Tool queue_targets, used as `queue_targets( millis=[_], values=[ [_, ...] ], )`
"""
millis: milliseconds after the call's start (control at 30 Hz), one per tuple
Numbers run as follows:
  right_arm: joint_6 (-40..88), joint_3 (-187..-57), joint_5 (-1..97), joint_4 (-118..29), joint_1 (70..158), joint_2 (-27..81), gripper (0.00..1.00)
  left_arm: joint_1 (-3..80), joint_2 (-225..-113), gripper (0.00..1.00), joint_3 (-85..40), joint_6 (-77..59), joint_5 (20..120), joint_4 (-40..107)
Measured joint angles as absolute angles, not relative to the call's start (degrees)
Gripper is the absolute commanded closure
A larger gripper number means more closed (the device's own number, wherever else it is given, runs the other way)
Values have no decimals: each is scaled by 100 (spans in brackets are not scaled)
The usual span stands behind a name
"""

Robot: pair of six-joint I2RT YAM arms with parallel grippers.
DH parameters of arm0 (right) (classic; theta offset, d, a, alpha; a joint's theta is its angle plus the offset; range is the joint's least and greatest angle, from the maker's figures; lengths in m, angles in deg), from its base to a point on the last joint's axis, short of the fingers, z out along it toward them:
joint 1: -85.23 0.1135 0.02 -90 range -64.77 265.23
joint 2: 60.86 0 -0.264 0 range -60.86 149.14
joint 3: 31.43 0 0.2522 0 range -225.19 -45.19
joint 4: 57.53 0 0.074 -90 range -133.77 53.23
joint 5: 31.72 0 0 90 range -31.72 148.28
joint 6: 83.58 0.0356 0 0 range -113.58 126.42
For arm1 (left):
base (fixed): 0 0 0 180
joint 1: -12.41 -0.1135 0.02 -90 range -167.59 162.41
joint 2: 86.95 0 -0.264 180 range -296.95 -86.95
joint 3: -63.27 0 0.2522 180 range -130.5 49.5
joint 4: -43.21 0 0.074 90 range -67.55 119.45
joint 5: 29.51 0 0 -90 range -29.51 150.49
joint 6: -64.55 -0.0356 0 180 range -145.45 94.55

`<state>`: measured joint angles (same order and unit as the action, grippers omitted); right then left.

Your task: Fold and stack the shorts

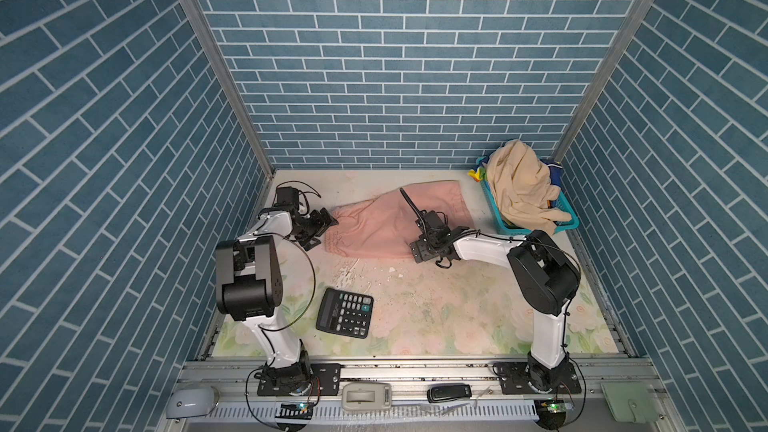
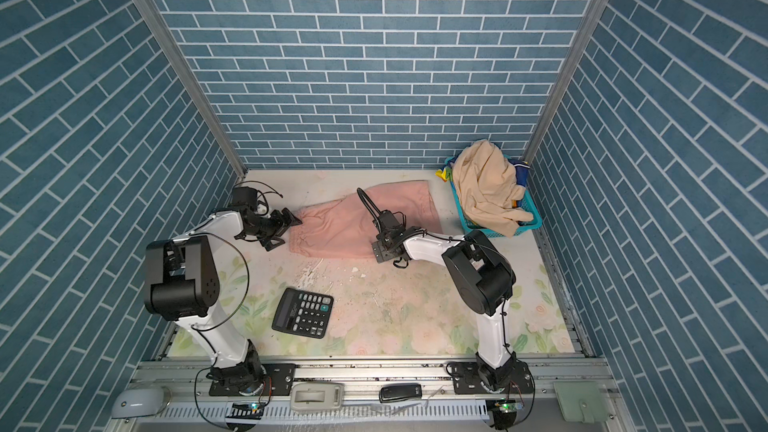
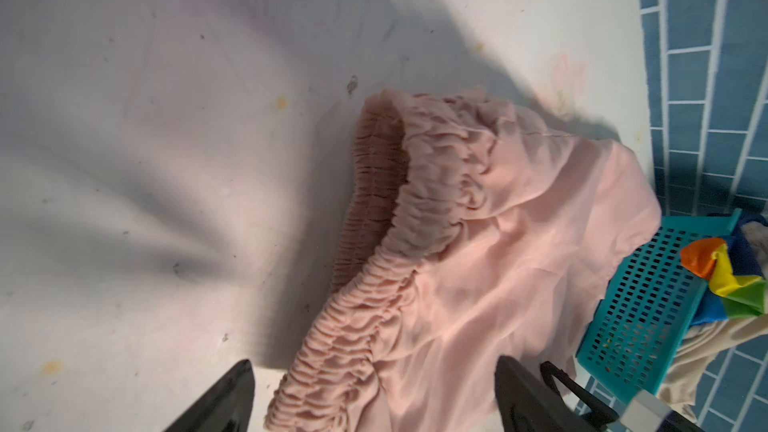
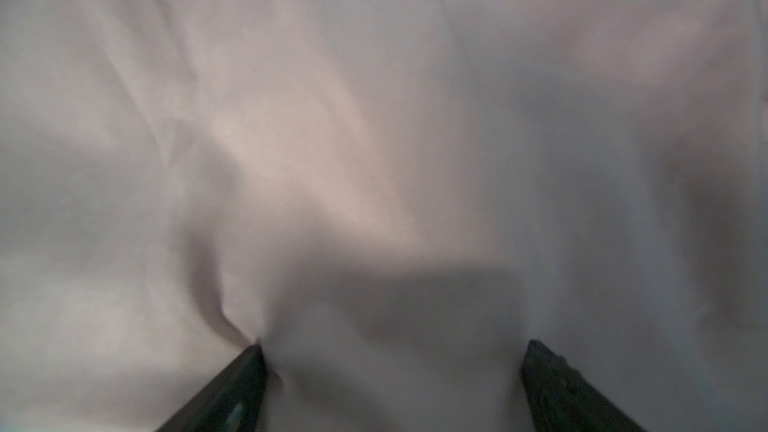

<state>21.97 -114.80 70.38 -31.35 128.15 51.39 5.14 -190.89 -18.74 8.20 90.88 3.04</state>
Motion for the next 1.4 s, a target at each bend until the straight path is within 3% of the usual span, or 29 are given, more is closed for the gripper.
queue_targets(
  millis=[267,467,633,733,867,967,1100,1400],
  values=[
    [2201,-11410,6832,-3143,12732,5093,4,934,-19585,16,-2139,531,8679,212],
    [2229,-11342,6732,-3242,12699,5078,4,1146,-19948,36,-2604,212,8120,-127],
    [2249,-11322,6642,-3268,12660,5073,4,1305,-20029,37,-2755,5,7682,-321],
    [2251,-11322,6594,-3270,12642,5073,4,1439,-20162,44,-2958,-140,7407,-498],
    [2253,-11322,6555,-3268,12640,5073,5,1670,-20374,56,-3271,-332,7086,-704],
    [2253,-11322,6540,-3268,12631,5073,5,1819,-20462,80,-3417,-454,6874,-828],
    [2253,-11322,6516,-3268,12631,5073,5,1976,-20473,100,-3570,-599,6660,-964],
    [2245,-11322,6397,-3242,12629,5056,5,2079,-20473,100,-3874,-815,6329,-1443]
  ],
)
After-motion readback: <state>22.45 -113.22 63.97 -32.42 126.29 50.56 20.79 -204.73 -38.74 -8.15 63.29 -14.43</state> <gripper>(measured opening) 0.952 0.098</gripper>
